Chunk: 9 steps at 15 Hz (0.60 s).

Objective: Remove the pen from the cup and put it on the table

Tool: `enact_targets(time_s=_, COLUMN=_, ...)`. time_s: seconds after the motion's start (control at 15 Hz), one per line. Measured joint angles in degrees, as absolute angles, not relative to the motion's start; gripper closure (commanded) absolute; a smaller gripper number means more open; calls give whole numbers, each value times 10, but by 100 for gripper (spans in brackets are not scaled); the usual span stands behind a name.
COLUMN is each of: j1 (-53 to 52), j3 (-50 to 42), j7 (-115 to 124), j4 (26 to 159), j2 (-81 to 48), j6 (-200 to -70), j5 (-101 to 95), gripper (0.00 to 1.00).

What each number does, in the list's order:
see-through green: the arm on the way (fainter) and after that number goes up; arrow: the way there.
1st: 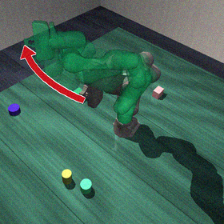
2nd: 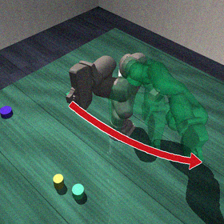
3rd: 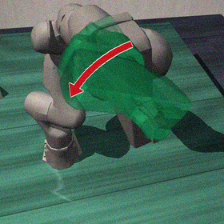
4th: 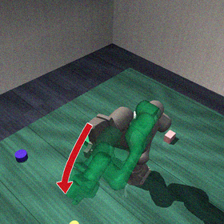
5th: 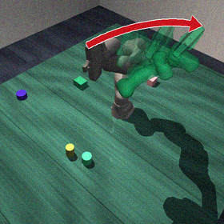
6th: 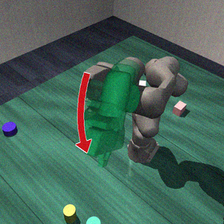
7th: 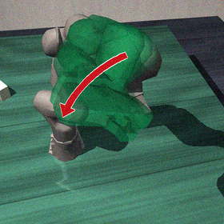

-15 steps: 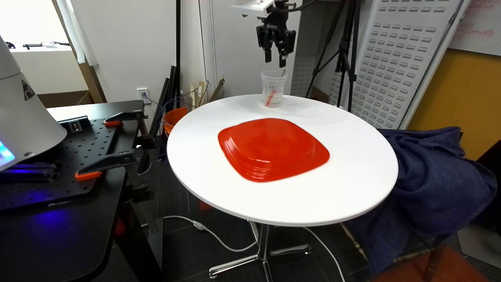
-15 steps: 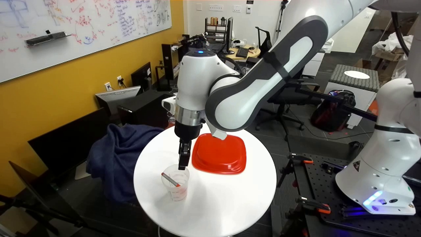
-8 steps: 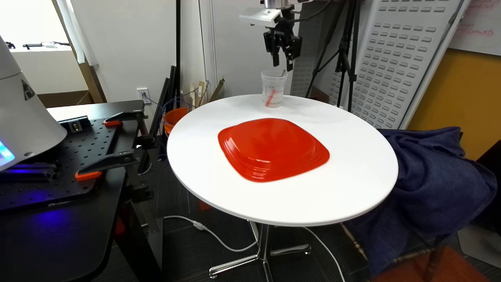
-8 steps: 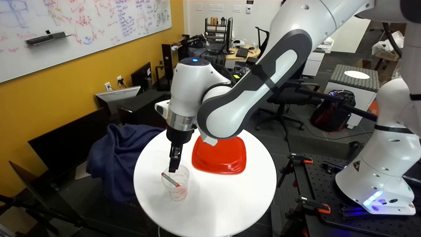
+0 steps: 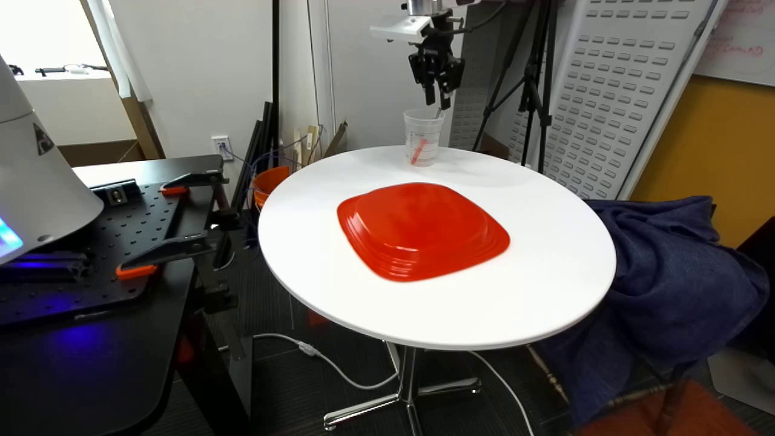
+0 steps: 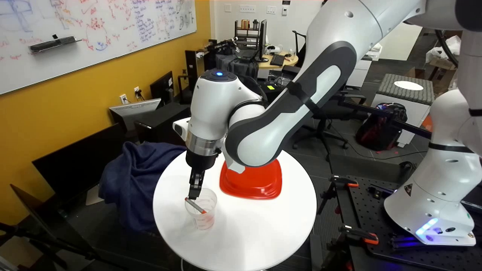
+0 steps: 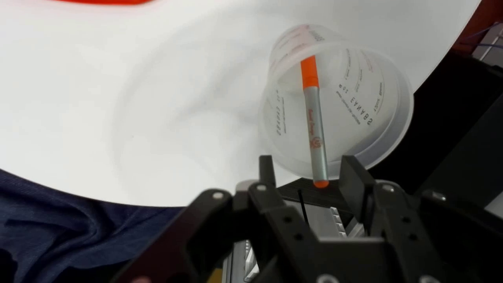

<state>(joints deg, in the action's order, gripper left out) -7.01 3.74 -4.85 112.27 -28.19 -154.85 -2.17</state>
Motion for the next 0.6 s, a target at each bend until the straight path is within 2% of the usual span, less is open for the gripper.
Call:
enact_targets(time_s=0.33, j1=-86, j3=32, j7=-8, j4=1122, j2=-282, j6=-1549, j5=-38, gripper=54)
enact_targets(time_s=0.6, j1=-90, j3=32, j7=-2, j4=1122, j2=-282, j6=-1549, j5=-38, gripper=60)
